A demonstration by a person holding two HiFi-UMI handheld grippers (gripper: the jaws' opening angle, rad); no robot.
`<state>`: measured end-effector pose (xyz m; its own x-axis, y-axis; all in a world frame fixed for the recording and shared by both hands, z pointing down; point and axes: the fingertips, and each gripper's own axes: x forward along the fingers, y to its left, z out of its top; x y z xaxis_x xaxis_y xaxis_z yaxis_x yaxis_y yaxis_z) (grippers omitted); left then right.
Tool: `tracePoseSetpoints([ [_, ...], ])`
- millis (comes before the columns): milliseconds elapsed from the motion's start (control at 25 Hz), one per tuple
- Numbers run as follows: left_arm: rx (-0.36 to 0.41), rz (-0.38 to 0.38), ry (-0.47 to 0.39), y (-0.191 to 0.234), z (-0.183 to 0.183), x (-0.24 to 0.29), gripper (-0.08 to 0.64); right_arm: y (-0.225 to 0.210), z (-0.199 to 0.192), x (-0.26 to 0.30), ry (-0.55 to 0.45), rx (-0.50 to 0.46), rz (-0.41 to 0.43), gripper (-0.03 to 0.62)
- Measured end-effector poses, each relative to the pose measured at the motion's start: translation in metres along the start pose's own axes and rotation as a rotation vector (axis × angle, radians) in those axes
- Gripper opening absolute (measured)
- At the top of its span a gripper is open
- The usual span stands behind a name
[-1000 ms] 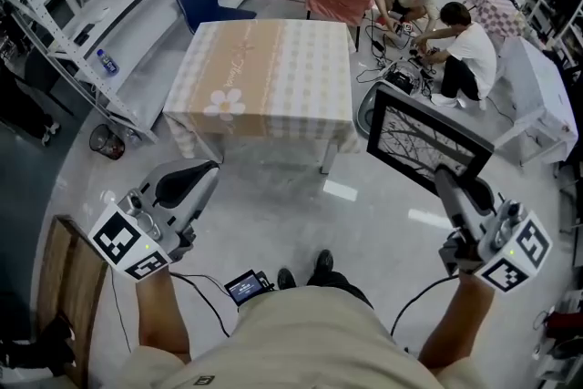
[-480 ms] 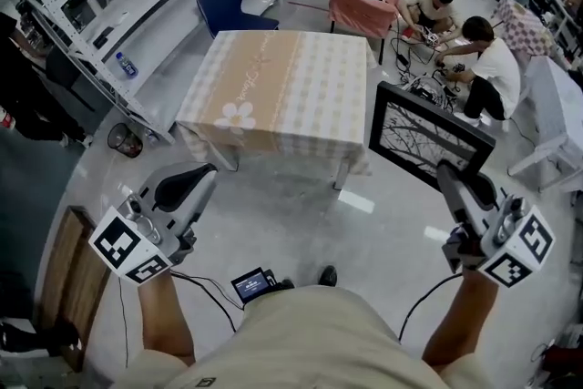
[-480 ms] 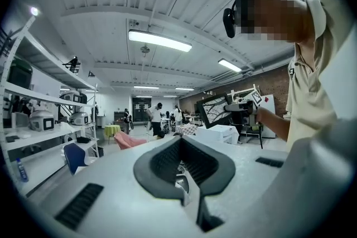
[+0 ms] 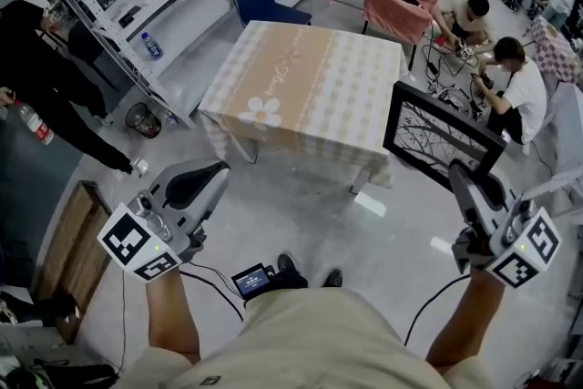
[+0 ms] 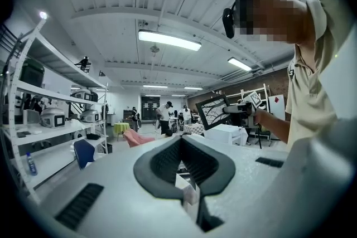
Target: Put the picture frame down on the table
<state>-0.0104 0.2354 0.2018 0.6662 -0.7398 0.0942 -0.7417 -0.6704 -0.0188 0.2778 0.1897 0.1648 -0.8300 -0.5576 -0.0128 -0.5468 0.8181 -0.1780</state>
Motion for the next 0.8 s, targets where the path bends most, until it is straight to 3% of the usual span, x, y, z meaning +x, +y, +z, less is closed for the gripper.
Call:
tracePoseSetpoints([
  [320, 0.006, -0.002, -0.02, 0.083, -0.002, -0.035, 0.005, 0.024, -0.001, 0.085, 0.002, -0.015, -0.003, 0.021],
  [800, 0.006, -0.03, -0.037, 0.09, 0.001, -0.033, 0.005, 0.033, 0.002, 0.096, 0.01, -0.03, -0.003, 0.021],
])
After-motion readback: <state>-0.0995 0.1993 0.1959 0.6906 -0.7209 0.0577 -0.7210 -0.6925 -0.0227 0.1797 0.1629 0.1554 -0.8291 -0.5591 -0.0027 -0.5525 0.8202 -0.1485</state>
